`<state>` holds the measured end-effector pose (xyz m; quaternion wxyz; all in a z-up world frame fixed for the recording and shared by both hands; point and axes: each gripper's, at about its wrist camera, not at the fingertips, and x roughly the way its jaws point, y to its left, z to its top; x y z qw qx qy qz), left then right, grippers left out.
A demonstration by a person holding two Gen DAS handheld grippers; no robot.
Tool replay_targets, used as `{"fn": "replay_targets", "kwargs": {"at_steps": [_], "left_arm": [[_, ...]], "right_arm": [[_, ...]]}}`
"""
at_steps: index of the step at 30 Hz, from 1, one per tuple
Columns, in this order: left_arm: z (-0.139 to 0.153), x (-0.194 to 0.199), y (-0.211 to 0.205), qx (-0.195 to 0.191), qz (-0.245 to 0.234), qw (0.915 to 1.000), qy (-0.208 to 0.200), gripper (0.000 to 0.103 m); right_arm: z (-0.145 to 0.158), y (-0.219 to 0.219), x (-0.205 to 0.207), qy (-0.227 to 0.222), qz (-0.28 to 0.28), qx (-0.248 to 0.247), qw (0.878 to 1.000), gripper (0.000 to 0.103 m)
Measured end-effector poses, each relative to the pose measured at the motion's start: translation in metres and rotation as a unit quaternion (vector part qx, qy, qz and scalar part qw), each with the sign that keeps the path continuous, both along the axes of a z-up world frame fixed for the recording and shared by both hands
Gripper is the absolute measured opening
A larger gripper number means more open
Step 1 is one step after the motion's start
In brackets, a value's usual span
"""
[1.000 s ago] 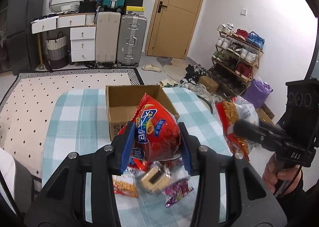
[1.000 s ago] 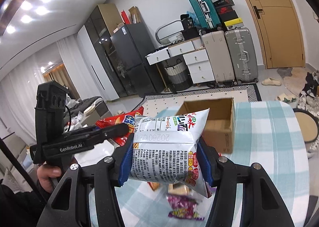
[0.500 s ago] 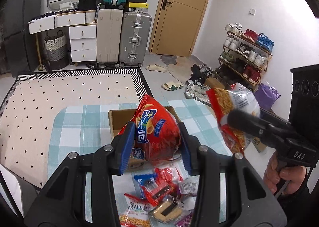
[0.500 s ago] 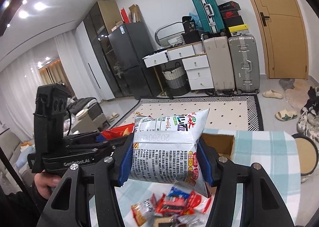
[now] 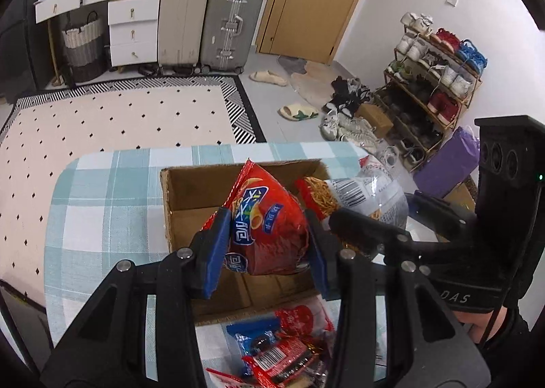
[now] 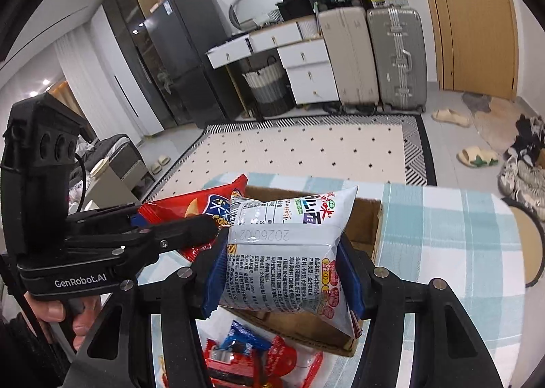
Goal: Organize snacks
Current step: 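Carry both bags over the SF box and open both grippers to drop them, then move both grippers back toward the snack pile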
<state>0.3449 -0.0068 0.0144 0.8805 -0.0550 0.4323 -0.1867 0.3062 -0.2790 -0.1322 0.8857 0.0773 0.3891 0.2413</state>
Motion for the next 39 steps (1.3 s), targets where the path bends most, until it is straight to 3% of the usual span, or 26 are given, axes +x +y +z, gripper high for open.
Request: {"fn": "replay_targets", "kwargs": {"at_steps": [8, 12, 14, 17, 21, 23, 29, 32, 35, 39], "left_arm": [[-0.05, 0.034, -0.003, 0.017, 0.007, 0.9996, 0.023, 0.041], [-0.056, 0.035, 0.003, 0.016, 0.016, 0.9994, 0.028, 0.052], [-0.054, 0.03, 0.008, 0.013, 0.024, 0.9995, 0.018, 0.059], [-0.042, 0.01, 0.017, 0.019, 0.046, 0.9988, -0.006, 0.069], [-0.022, -0.026, 0.02, 0.022, 0.063, 0.9966, -0.047, 0.073], [-0.01, -0.048, 0.02, 0.032, 0.077, 0.9938, -0.073, 0.08], [0.023, -0.112, 0.021, 0.05, 0.084, 0.9858, -0.136, 0.083], [0.035, -0.145, 0.018, 0.05, 0.087, 0.9817, -0.162, 0.089], [0.045, -0.178, 0.017, 0.058, 0.096, 0.9765, -0.184, 0.103], [0.052, -0.217, 0.017, 0.053, 0.096, 0.9742, -0.198, 0.103]], "right_arm": [[-0.037, 0.005, 0.022, 0.014, 0.006, -0.018, 1.0, 0.06], [-0.036, 0.006, 0.02, 0.002, 0.004, -0.022, 1.0, 0.062], [-0.031, 0.005, 0.016, -0.006, -0.001, -0.022, 1.0, 0.07], [-0.019, 0.002, 0.004, -0.022, -0.003, -0.018, 1.0, 0.071], [-0.005, -0.003, -0.019, -0.04, -0.005, -0.008, 0.999, 0.071], [0.004, -0.008, -0.039, -0.052, -0.009, -0.001, 0.999, 0.075], [0.025, -0.015, -0.103, -0.087, -0.013, 0.02, 0.996, 0.083], [0.033, -0.02, -0.138, -0.109, -0.018, 0.026, 0.994, 0.087], [0.04, -0.023, -0.172, -0.13, -0.02, 0.029, 0.991, 0.092], [0.046, -0.025, -0.218, -0.16, -0.024, 0.029, 0.986, 0.094]]}}
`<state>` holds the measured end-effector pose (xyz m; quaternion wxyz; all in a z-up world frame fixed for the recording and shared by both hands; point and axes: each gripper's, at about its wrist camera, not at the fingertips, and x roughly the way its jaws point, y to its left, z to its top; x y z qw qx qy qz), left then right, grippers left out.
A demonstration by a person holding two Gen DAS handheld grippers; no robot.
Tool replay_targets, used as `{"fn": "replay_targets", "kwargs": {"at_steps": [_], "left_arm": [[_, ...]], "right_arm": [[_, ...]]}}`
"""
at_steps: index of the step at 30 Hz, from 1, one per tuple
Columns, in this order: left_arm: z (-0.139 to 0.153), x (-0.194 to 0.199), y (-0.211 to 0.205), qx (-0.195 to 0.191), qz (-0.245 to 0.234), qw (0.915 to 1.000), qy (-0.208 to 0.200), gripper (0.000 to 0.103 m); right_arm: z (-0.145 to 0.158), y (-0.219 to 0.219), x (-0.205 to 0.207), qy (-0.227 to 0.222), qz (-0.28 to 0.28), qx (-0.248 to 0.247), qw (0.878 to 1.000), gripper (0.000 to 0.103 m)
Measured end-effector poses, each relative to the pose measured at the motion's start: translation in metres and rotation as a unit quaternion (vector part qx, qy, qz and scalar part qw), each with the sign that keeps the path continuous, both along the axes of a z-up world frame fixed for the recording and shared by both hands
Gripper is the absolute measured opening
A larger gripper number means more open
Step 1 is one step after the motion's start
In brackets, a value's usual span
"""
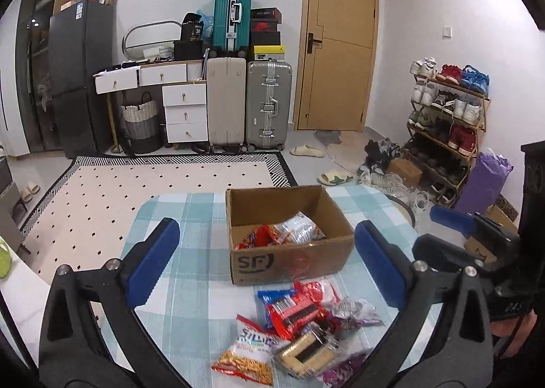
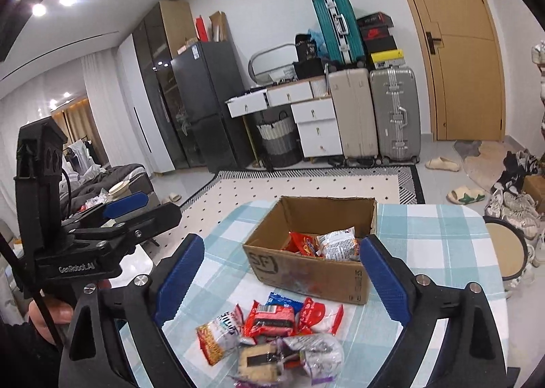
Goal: Organize snacks
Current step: 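Move both grippers back toward the snack pile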
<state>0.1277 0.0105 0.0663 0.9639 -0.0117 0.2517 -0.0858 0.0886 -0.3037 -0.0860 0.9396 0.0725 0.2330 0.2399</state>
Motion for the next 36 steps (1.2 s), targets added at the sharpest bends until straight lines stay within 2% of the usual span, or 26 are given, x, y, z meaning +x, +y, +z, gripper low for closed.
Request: {"fn": "replay_targets", "kwargs": {"at_steps": [4, 7, 14, 20, 28, 36], "left_arm": [[-0.002, -0.033, 0.002, -0.003, 0.004, 1.0, -0.003, 0.103], [-0.007, -0.053, 0.009, -0.006, 0.011, 0.9999, -0.005, 0.103], [-0.028, -0.093, 0.025, -0.015, 0.024, 0.9996, 0.003, 0.103], [-0.047, -0.113, 0.042, -0.02, 0.025, 0.9993, 0.02, 0.103], [-0.088, -0.123, 0.06, -0.042, 0.046, 0.9969, 0.047, 0.103], [-0.133, -0.107, 0.057, -0.058, 0.038, 0.9942, 0.082, 0.103]], "right_arm": [[-0.002, -0.002, -0.038, -0.015, -0.007, 0.015, 1.0, 0.101], [-0.009, -0.004, -0.063, -0.022, -0.014, 0.023, 0.999, 0.102], [-0.032, -0.002, -0.097, -0.019, -0.026, -0.008, 0.999, 0.102], [-0.056, 0.003, -0.119, -0.006, -0.023, -0.033, 0.999, 0.102], [-0.097, 0.005, -0.12, 0.032, -0.027, -0.037, 0.998, 0.102], [-0.141, 0.015, -0.104, 0.092, -0.013, -0.042, 0.995, 0.102]]}}
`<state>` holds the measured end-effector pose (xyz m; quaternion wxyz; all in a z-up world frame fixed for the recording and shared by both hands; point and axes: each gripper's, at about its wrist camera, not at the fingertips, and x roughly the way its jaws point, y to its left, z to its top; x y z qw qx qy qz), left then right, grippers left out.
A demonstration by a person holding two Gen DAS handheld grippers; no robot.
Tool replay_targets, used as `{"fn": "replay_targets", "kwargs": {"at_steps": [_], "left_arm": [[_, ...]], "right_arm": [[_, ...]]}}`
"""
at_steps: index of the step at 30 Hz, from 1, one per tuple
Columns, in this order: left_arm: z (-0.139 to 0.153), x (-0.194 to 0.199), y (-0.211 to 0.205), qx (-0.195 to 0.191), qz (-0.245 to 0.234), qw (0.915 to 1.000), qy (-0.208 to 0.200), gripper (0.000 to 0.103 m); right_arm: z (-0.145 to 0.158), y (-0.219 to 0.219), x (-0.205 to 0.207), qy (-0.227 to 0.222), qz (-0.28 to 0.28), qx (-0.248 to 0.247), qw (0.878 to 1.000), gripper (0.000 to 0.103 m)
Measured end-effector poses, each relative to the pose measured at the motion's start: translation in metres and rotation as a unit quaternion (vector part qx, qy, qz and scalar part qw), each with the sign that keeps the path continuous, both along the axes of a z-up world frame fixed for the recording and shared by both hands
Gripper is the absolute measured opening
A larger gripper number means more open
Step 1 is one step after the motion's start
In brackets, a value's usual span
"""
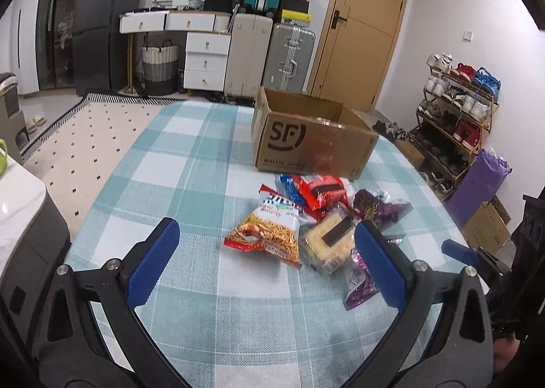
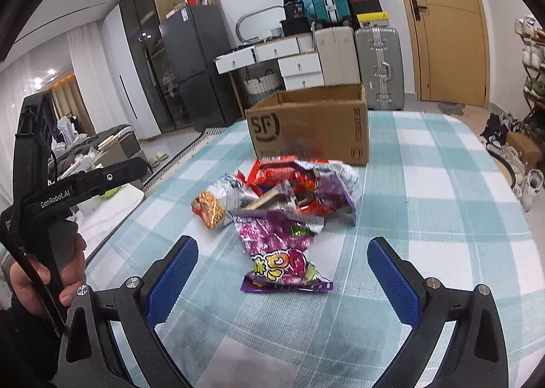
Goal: Organize snacks
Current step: 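Move both grippers back toward the snack pile, then grasp the purple candy bag with the right gripper while the left grasps the noodle bag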
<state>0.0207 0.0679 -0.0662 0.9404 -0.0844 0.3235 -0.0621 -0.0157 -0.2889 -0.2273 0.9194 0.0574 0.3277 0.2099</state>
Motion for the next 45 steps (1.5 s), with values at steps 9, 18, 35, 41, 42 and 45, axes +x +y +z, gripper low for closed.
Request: {"fn": "replay_targets", "kwargs": {"at_steps": [9, 18, 35, 41, 42, 45], "left_arm": [[-0.031, 0.025, 0.0, -0.008, 0.001, 0.9995, 0.031, 0.103], [-0.054, 0.043, 0.002, -0.02, 0.0, 0.998, 0.059, 0.103], [-0.075, 0.061, 0.003, -0.025, 0.001, 0.9952, 0.094, 0.103], [-0.076, 0.062, 0.003, -0.024, 0.005, 0.9948, 0.098, 0.103], [-0.076, 0.062, 0.003, -0.024, 0.005, 0.9947, 0.1, 0.103], [-0.075, 0.061, 0.001, -0.019, 0.005, 0.9945, 0.103, 0.103]], "right_arm": [[-0.023, 0.011, 0.03, 0.039, 0.012, -0.004, 0.999, 0.102], [-0.043, 0.021, 0.056, 0.076, 0.021, -0.01, 0.997, 0.098], [-0.059, 0.029, 0.078, 0.113, 0.04, 0.006, 0.993, 0.052], [-0.054, 0.016, 0.072, 0.092, 0.017, 0.039, 0.995, 0.046], [-0.054, 0.016, 0.072, 0.089, 0.017, 0.041, 0.995, 0.046], [-0.052, 0.017, 0.07, 0.082, 0.019, 0.043, 0.996, 0.046]]}}
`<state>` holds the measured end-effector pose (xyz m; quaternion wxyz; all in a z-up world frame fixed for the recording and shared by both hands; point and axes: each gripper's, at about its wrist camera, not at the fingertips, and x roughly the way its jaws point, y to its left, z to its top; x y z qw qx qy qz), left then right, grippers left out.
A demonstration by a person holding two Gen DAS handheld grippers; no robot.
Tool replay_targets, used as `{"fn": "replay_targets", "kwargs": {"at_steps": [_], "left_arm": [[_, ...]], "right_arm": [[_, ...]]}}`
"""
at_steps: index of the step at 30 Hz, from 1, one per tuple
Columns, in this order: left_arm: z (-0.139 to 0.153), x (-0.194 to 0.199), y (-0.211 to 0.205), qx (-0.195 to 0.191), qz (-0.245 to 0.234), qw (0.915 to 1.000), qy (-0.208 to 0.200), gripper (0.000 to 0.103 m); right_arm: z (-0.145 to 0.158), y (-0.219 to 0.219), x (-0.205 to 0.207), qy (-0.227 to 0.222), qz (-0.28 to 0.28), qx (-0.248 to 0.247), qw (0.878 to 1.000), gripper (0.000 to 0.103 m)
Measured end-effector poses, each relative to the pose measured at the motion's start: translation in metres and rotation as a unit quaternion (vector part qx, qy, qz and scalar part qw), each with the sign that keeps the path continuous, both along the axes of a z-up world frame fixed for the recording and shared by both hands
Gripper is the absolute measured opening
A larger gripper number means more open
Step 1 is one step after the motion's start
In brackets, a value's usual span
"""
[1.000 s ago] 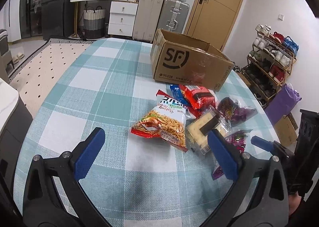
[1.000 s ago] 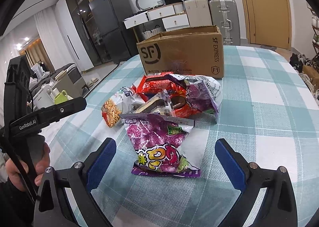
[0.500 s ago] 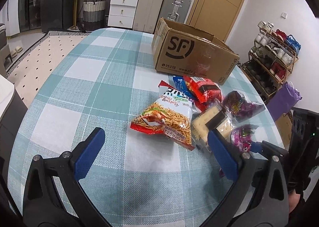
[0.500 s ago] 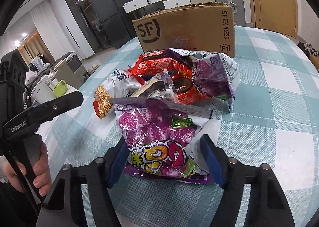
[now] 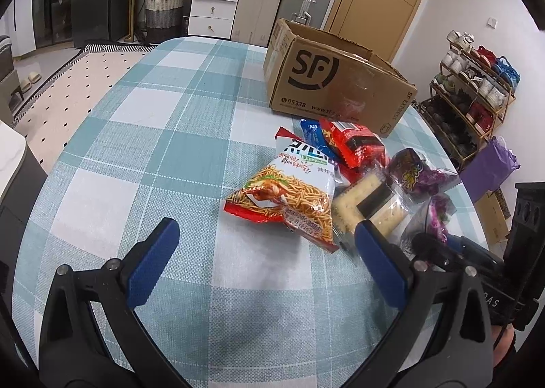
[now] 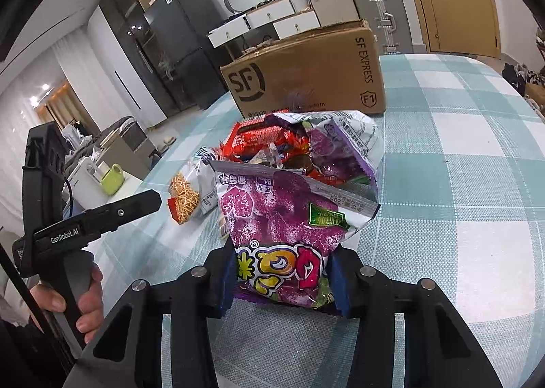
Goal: Organize snacks
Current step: 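Grasp the purple candy bag with the right gripper while the left grasps the noodle bag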
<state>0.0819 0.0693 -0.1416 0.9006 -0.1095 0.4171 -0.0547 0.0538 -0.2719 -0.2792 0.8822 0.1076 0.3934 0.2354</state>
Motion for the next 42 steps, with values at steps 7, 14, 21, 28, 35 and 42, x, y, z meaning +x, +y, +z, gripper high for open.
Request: {"fn": "replay_targets", "kwargs": {"at_steps": [7, 14, 21, 28, 35, 42], "left_arm": [[0.007, 0.003, -0.003, 0.018, 0.001, 0.9998, -0.004, 0.103], [0.02, 0.016, -0.007, 0.044, -0.011, 0.9989, -0.009, 0.103], [0.027, 0.043, -0.007, 0.054, -0.031, 0.9981, -0.004, 0.103], [0.025, 0.068, -0.013, 0.061, -0.066, 0.9959, 0.013, 0.103], [0.004, 0.087, -0.018, 0.051, -0.095, 0.9927, 0.053, 0.103], [-0.014, 0.096, -0.023, 0.045, -0.112, 0.9895, 0.08, 0.101]], "right_arm": [[0.001, -0.004, -0.004, -0.007, -0.004, 0.002, 1.0, 0.046], [0.004, -0.01, -0.009, -0.02, -0.008, 0.008, 1.0, 0.046], [0.004, -0.012, -0.01, -0.021, -0.011, 0.009, 1.0, 0.046], [0.002, -0.018, -0.01, -0.017, -0.018, 0.024, 0.999, 0.046], [0.002, -0.015, -0.01, -0.014, -0.018, 0.017, 1.0, 0.046], [0.0, -0.017, -0.007, -0.009, -0.02, 0.023, 0.999, 0.046]]}}
